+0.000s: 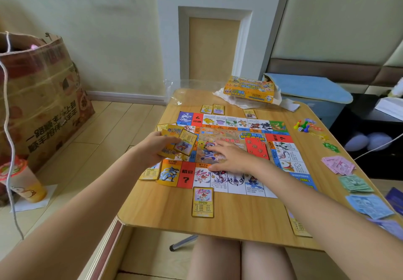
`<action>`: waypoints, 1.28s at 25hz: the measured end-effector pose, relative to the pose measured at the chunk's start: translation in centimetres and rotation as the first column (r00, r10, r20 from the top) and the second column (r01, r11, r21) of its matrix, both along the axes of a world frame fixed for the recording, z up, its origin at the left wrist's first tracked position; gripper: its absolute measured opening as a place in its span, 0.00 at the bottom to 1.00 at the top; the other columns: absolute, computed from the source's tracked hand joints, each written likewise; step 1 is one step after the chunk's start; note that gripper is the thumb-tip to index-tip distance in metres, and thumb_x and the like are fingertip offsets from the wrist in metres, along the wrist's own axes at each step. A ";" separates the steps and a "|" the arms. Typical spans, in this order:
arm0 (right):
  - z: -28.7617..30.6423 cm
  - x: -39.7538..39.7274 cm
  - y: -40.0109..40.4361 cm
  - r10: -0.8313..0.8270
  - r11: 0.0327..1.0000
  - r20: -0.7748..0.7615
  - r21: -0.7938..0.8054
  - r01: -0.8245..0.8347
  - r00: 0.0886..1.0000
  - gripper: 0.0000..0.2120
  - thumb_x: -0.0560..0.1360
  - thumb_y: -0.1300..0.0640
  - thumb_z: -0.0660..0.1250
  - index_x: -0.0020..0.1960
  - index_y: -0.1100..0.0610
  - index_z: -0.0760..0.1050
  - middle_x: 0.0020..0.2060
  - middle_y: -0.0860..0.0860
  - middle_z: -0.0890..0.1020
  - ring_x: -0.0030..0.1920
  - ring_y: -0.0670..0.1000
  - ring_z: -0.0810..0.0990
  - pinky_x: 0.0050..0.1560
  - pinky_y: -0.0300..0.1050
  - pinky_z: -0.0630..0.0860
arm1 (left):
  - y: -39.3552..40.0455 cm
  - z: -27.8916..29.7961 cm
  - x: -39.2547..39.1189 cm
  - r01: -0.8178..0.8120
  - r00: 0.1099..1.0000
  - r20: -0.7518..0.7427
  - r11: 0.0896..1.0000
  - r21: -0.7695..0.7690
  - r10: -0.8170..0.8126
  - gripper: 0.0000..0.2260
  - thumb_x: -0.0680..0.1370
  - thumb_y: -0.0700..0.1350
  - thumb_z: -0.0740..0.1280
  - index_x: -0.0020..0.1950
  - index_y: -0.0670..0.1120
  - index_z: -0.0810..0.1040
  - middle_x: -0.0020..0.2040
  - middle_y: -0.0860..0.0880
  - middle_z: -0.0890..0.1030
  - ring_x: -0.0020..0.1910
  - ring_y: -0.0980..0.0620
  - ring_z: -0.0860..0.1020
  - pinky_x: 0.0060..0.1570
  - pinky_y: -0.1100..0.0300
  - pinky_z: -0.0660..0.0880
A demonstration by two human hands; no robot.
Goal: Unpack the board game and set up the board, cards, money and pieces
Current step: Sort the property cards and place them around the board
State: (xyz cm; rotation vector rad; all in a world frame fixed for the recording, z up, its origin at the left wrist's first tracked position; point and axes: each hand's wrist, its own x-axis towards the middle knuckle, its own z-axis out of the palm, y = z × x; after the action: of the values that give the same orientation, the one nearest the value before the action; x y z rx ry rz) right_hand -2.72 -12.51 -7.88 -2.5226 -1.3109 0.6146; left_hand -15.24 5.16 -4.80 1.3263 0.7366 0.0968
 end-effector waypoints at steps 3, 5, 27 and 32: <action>0.1 0.1 -0.1 0.009 1.000 0.000 -0.009 -0.009 1.000 0.34 0.74 0.42 0.65 0.75 0.48 0.55 0.77 0.50 0.49 0.76 0.53 0.48 0.74 0.56 0.52 | -0.5 0.4 0.3 0.018 1.000 0.011 1.000 0.000 -0.018 0.05 0.76 0.35 0.65 0.50 0.39 0.71 0.44 0.41 0.80 0.35 0.48 0.82 0.30 0.59 0.80; 0.2 0.1 -0.2 0.007 1.000 -0.002 -0.006 -0.007 1.000 0.35 0.74 0.42 0.65 0.75 0.48 0.56 0.77 0.50 0.49 0.76 0.53 0.48 0.74 0.56 0.52 | -0.9 0.5 0.6 0.014 1.000 0.018 1.000 -0.004 -0.014 0.04 0.76 0.35 0.65 0.48 0.40 0.71 0.43 0.42 0.80 0.37 0.48 0.81 0.30 0.60 0.80; 1.2 1.2 -1.8 0.006 0.999 -0.018 0.039 -0.005 1.000 0.30 0.74 0.44 0.66 0.73 0.48 0.62 0.76 0.52 0.52 0.76 0.53 0.50 0.73 0.54 0.54 | -1.6 0.4 2.4 -0.001 1.000 -0.006 1.000 0.003 0.001 0.07 0.76 0.35 0.66 0.52 0.38 0.71 0.50 0.39 0.79 0.42 0.46 0.80 0.32 0.60 0.80; 3.2 1.2 1.1 0.021 0.986 0.068 0.162 -0.032 0.997 0.20 0.80 0.52 0.60 0.70 0.57 0.68 0.71 0.53 0.66 0.71 0.52 0.62 0.67 0.43 0.59 | 0.7 1.4 2.4 -0.208 0.976 0.080 0.977 0.048 0.204 0.09 0.75 0.34 0.66 0.55 0.38 0.72 0.50 0.40 0.78 0.40 0.48 0.79 0.34 0.60 0.77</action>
State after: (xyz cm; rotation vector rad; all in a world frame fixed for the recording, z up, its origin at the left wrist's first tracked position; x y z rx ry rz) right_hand -1.49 -11.45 -4.70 -2.4161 -1.3599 0.4134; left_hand -12.88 5.83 -3.37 1.2892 0.8108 0.3342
